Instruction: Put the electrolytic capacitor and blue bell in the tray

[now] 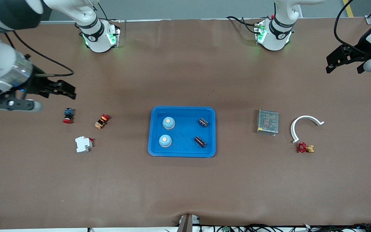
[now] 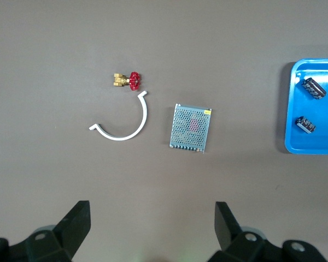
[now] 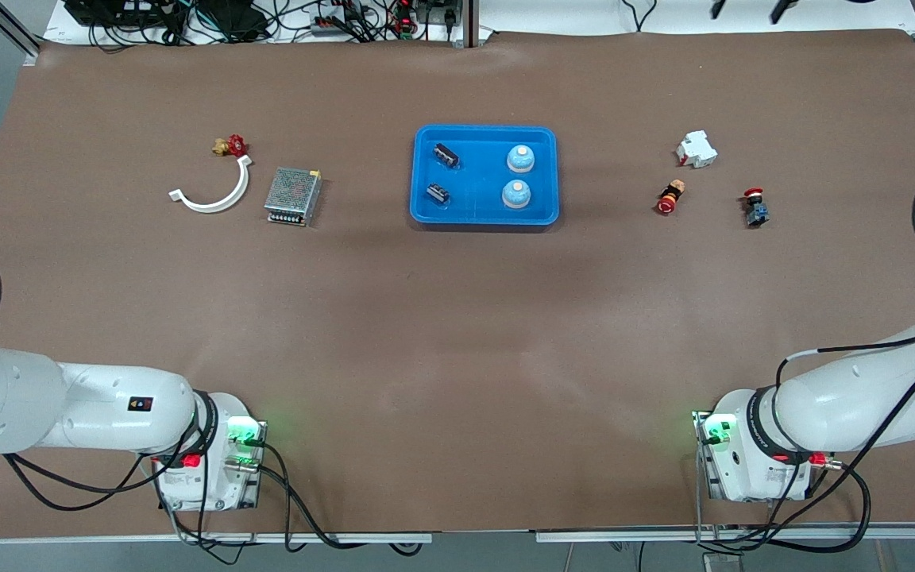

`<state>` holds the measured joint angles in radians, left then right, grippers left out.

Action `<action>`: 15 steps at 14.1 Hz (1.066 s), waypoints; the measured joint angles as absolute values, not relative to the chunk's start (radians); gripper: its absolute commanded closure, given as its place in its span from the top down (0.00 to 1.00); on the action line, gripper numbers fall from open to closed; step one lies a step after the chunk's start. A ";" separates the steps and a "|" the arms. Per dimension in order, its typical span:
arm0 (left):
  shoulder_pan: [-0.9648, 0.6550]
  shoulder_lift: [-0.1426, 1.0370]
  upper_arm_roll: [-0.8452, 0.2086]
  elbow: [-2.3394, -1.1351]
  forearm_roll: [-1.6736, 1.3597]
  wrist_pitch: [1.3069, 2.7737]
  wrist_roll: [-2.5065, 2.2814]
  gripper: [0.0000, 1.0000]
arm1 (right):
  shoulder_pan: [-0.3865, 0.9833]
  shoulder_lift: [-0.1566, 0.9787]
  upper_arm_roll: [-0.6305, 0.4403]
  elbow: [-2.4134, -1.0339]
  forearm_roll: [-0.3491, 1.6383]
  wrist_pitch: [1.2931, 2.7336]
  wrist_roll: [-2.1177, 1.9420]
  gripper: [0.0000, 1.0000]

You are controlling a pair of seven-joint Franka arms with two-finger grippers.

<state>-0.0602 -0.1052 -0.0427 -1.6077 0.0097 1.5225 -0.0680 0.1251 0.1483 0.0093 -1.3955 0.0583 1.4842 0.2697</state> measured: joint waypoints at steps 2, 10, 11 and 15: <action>-0.060 -0.105 -0.043 -1.608 0.010 1.523 -0.068 1.00 | 0.071 0.124 0.012 -1.396 0.059 1.481 0.249 1.00; -0.061 -0.105 -0.047 -1.608 0.010 1.522 -0.068 1.00 | -0.021 0.035 -0.028 -1.446 0.059 1.459 -0.016 1.00; -0.061 -0.105 -0.047 -1.608 0.010 1.522 -0.068 1.00 | -0.026 0.024 -0.028 -1.454 0.059 1.459 -0.016 1.00; -0.061 -0.105 -0.047 -1.608 0.010 1.522 -0.068 1.00 | -0.055 -0.016 -0.028 -1.491 0.059 1.459 -0.017 1.00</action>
<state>-0.0608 -0.1053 -0.0475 -1.6077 0.0097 1.5225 -0.0680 -0.0549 -0.0157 -0.0284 -1.4911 0.0588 1.4587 -0.0173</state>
